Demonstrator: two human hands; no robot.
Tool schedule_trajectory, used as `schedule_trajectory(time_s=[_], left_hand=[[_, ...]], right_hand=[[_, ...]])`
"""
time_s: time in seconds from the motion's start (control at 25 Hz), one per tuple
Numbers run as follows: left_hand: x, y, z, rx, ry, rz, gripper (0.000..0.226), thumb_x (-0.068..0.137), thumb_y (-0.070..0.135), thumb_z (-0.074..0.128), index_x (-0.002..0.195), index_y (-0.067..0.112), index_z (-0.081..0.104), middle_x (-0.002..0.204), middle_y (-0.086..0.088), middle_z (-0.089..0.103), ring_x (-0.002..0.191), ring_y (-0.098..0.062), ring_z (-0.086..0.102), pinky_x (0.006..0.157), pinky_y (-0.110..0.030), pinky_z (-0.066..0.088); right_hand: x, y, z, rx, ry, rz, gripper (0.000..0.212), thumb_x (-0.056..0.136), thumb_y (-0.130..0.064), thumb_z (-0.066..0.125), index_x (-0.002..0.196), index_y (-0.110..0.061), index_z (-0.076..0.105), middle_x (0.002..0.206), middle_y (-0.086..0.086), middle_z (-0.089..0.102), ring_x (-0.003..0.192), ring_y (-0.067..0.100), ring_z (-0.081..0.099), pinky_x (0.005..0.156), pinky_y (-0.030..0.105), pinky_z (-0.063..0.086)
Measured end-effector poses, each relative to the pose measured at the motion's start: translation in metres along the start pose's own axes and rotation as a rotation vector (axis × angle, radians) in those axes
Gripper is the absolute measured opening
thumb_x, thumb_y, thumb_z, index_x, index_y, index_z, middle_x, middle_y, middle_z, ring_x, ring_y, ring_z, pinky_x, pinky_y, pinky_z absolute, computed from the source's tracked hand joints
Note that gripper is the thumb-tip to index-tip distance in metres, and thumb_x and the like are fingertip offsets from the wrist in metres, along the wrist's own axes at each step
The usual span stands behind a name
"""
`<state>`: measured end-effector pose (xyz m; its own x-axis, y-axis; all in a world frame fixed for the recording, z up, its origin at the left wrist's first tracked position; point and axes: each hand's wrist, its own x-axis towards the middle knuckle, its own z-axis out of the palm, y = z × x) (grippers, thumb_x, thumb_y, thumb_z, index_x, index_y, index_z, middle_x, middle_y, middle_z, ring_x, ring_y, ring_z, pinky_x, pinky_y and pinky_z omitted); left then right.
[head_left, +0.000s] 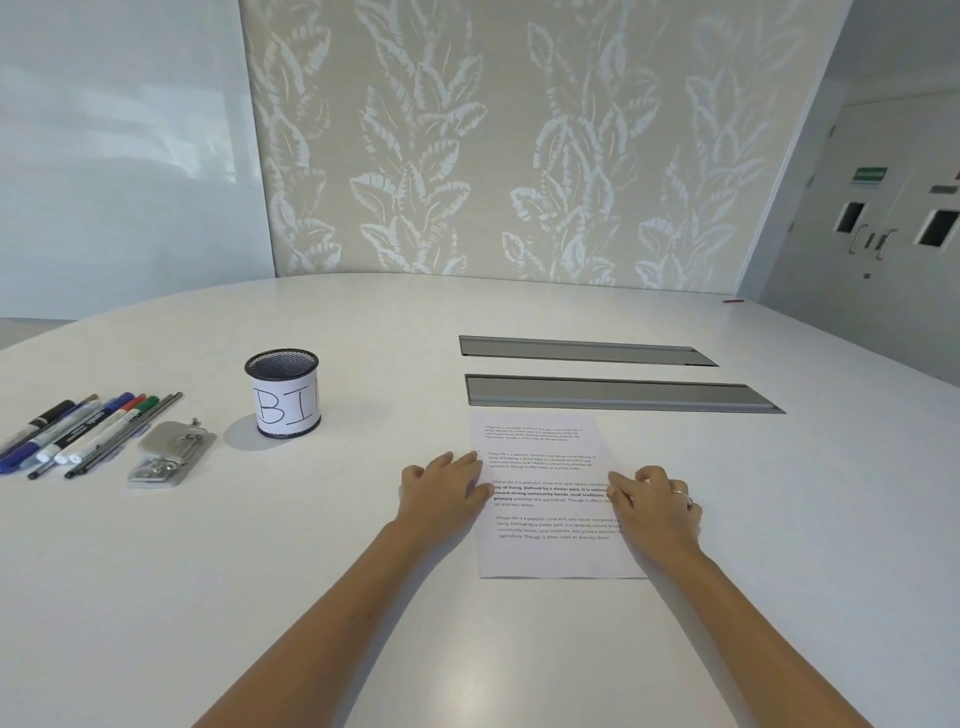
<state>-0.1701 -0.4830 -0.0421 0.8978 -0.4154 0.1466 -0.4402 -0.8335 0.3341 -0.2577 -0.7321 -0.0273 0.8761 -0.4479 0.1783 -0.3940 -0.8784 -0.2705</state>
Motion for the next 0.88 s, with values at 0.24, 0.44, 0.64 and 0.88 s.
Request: schedule_trajectory(time_s=[0.24,0.44,0.64,0.88], left_hand=[[-0.002,0.001,0.001,0.004,0.041,0.011,0.039,0.094,0.049,0.031,0.117,0.026,0.054,0.152,0.016,0.035,0.143,-0.014,0.027,0.103,-0.044,0.024],[-0.009,-0.003,-0.008,-0.065,-0.051,0.085,0.047,0.1,0.041,0.029,0.142,0.02,0.036,0.158,-0.004,0.027,0.146,-0.02,0.019,0.114,-0.046,0.017],[-0.041,-0.03,-0.044,-0.258,-0.196,0.164,0.044,0.101,0.032,0.034,0.132,0.005,0.047,0.149,-0.011,0.041,0.139,-0.022,0.035,0.11,-0.037,0.027],[-0.075,-0.109,-0.105,-0.183,-0.057,0.176,0.023,0.089,0.028,0.043,0.082,0.014,0.059,0.075,0.0,0.063,0.076,-0.026,0.055,0.071,-0.035,0.048]], right_hand=[[-0.001,0.0,0.001,0.065,0.043,0.029,0.037,0.099,-0.042,0.035,0.132,-0.037,0.048,0.131,0.003,0.049,0.122,0.031,0.039,0.097,0.044,0.031],[0.006,0.004,-0.009,0.324,0.088,0.074,0.053,0.099,-0.042,0.037,0.145,-0.018,0.034,0.123,0.02,0.057,0.117,0.041,0.05,0.099,0.051,0.039],[0.005,-0.03,-0.021,0.425,0.272,0.132,0.036,0.095,-0.02,0.051,0.127,-0.002,0.053,0.119,0.024,0.06,0.109,0.039,0.056,0.095,0.047,0.042],[-0.025,-0.161,0.008,0.496,0.332,-0.279,0.018,0.084,0.009,0.058,0.09,0.0,0.072,0.093,0.016,0.069,0.078,0.029,0.064,0.075,0.027,0.048]])
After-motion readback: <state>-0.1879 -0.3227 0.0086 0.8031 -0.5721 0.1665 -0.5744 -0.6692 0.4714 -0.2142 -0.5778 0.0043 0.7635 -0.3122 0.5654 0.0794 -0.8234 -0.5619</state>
